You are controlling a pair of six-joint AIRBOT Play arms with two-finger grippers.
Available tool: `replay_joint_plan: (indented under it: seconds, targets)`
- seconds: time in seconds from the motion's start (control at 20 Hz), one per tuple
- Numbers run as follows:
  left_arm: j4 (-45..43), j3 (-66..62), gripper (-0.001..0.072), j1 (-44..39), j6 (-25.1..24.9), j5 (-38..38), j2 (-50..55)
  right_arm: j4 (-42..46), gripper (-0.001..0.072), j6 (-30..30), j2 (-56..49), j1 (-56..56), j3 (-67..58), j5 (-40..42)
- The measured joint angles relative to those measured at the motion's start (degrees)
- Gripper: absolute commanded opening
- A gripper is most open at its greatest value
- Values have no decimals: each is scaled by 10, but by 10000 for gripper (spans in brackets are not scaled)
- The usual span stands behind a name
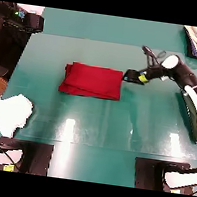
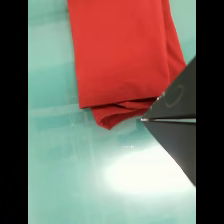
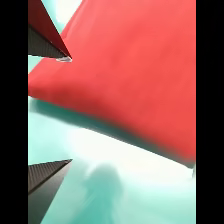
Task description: Fold the shirts.
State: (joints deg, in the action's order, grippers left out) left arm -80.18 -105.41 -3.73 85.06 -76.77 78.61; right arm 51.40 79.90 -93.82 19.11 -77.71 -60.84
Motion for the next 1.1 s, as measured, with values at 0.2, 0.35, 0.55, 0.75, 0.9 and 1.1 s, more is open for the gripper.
replay_joint_plan:
  seconds: [0.2, 0.35, 0.55, 0.75, 0.9, 1.1]
  targets:
    - [9, 0, 25, 0, 0, 6, 0, -113, 690, -20, -32, -33, 51, 10]
    - [11, 0, 25, 0, 0, 8, 0, -194, 671, -41, -75, -17, 37, 7]
    - [12, 0, 25, 0, 0, 9, 1, -230, 468, -51, -135, 37, -24, -5]
    - [15, 0, 25, 0, 0, 3, 1, -239, 15, -54, -166, 82, -77, 11]
    - [27, 0, 25, 0, 0, -6, 1, -241, 14, -55, -171, 89, -103, 24]
    - [45, 0, 25, -10, 0, -15, 1, -230, 13, -55, -116, 49, -86, 56]
